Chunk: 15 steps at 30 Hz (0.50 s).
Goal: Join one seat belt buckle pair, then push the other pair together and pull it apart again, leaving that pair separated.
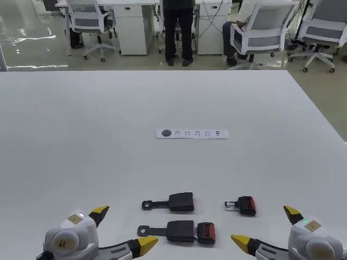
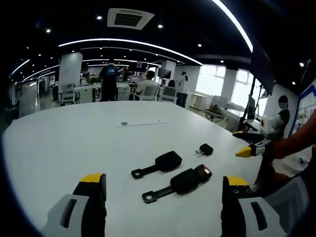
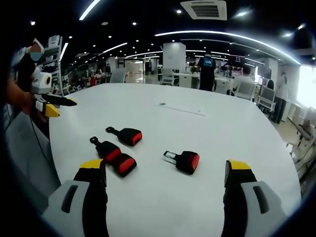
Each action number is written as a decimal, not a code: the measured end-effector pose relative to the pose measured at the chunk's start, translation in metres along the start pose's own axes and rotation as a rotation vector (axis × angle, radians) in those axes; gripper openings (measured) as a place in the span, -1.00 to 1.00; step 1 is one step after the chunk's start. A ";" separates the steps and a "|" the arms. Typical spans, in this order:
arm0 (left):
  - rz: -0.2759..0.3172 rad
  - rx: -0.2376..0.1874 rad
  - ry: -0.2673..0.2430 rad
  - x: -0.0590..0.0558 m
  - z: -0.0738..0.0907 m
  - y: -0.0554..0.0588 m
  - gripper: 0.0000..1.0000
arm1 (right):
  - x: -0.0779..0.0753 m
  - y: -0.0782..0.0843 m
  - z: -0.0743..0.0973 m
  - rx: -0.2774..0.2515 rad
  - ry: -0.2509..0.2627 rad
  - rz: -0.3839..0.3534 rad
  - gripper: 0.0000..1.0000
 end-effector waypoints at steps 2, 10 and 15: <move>0.009 -0.004 -0.002 -0.002 0.003 0.001 1.00 | 0.001 -0.001 0.002 -0.011 0.001 -0.003 0.99; 0.022 0.002 0.001 -0.001 0.010 0.009 1.00 | 0.006 0.001 0.011 -0.020 0.025 0.001 0.99; 0.020 -0.002 0.004 -0.004 0.015 0.010 1.00 | 0.008 0.004 0.013 -0.015 0.032 -0.006 0.99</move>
Point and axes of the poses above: the centre of the closed fingertips' face, and the gripper's own axes: z roughly backward along the fingers, x roughly to its left, y roughly out of its underside, the point moved 1 cm from there along z, roughly backward along the fingers, and after that the axes turned 11 degrees about -y, right-handed, at the moved point
